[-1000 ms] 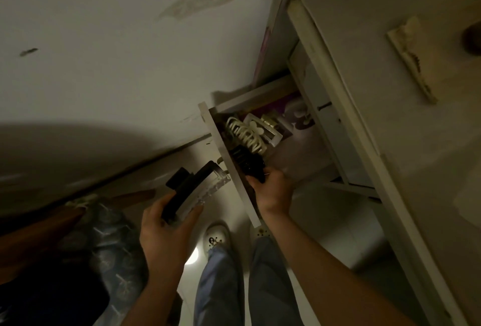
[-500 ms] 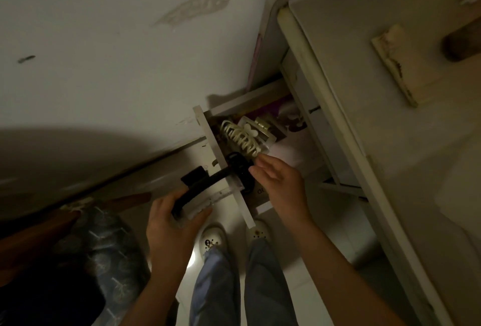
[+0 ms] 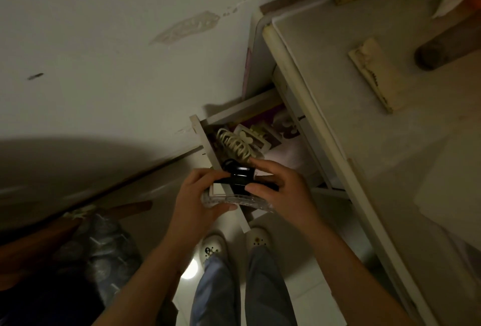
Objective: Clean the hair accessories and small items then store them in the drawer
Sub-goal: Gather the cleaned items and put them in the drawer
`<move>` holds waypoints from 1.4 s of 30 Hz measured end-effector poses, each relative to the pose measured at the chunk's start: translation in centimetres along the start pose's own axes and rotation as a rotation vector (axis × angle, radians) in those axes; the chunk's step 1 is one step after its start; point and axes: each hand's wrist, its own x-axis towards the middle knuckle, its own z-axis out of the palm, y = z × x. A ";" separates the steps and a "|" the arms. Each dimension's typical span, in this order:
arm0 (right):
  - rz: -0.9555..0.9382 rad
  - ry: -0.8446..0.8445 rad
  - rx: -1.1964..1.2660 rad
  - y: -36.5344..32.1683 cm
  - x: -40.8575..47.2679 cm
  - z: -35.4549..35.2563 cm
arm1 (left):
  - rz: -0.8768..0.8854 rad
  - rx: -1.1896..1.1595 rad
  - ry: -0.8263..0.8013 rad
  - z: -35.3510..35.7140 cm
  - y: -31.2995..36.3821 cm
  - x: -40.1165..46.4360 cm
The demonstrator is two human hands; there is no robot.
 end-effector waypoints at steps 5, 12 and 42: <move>0.006 0.028 -0.028 0.5 -0.3 -0.3 | 0.062 0.029 -0.049 0.0 -0.4 0.6; 0.044 0.158 0.046 1.6 -0.3 -0.4 | -0.095 -0.061 0.128 1.5 -0.5 0.0; 0.145 0.316 -0.165 3.1 9.5 4.6 | -0.178 0.310 0.015 4.9 -5.1 -0.1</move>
